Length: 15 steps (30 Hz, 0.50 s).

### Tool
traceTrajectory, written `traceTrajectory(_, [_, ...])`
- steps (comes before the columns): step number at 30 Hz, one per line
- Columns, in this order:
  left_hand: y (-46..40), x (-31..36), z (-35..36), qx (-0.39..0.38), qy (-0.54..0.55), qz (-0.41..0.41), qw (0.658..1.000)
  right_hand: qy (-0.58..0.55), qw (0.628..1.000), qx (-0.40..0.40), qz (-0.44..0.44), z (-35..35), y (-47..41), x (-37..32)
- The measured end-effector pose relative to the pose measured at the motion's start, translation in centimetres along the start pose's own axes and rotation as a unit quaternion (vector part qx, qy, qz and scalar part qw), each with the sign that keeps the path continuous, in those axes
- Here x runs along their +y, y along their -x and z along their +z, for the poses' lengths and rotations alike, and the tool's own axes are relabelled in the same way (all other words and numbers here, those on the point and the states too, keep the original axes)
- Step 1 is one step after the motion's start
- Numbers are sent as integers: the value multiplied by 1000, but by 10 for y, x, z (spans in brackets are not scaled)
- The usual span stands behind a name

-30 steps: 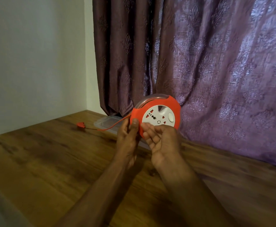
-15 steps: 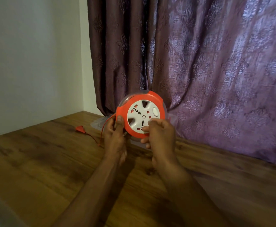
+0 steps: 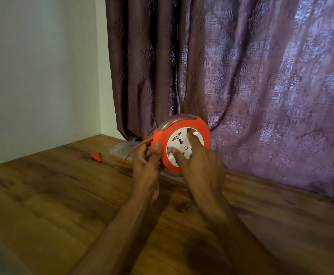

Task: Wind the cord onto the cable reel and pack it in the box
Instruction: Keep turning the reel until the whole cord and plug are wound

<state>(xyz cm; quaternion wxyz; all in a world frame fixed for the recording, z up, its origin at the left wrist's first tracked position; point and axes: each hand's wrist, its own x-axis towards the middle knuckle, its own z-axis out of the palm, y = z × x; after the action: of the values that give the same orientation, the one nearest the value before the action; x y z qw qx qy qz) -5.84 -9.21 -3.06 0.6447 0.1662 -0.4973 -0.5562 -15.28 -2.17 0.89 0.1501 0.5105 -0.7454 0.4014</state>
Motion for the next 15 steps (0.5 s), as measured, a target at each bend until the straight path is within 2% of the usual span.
traceTrajectory(4, [1, 3, 1, 0, 14, -4, 1000, -35, 998, 23, 36, 6, -1, 0])
traceTrajectory(7, [0, 3, 0, 11, 27, -17, 999, -131, 986, 4, 100, 11, -2, 1])
traceTrajectory(15, [1, 5, -1, 33, 36, -25, 999, -398, 897, -54, 183, 14, -3, -2])
